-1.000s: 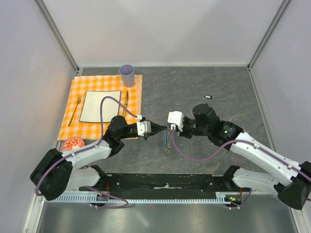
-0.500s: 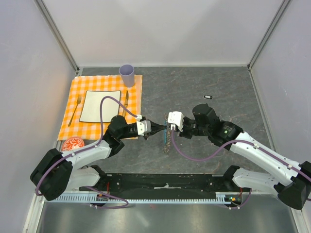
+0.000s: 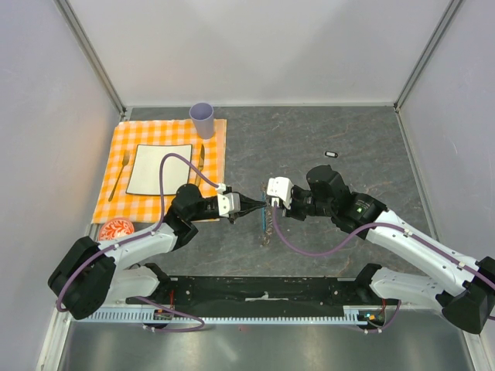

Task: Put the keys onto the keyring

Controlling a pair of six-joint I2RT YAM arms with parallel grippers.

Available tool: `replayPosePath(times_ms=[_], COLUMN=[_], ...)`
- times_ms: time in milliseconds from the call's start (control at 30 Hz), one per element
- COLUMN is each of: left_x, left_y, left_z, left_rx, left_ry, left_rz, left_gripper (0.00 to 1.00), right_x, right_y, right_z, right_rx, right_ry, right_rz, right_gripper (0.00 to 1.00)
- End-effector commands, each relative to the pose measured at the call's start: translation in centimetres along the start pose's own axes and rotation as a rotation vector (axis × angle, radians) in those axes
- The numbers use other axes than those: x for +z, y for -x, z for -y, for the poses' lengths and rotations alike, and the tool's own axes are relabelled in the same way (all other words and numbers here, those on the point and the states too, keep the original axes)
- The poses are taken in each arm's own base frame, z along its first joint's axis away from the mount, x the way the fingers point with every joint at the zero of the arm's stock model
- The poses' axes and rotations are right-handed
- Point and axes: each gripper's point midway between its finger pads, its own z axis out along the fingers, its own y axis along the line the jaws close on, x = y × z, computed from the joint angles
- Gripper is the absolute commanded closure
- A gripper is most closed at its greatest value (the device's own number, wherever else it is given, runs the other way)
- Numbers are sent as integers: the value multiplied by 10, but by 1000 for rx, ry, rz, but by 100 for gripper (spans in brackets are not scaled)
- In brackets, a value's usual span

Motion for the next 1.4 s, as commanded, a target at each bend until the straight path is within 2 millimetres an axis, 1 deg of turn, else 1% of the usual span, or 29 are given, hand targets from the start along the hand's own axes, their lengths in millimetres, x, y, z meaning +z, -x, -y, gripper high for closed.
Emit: replayPosePath(times_ms=[0,267,400,933,1367], left_x=[3,2,2,2,3], left_y=[22,21,18,20,22], left_z=[-6,-10,-9,-9,-8], left_rx=[65,73,73,75,74], left_ry=[2,24,14,14,3], left_rz=[67,60,46,46,56], left_gripper=[98,98,98,98,98], right_x=[-3,-4,-8,-4,-2], right_y=[9,7,10,11,8], right_z=[-1,1,4,-5,-4], right_rx=[-17,-16,-22,-19,-16], right_ry=[8,-7,-27,31,28], right_rz=[40,30,37,46,34], right_gripper=[100,100,100,100,100])
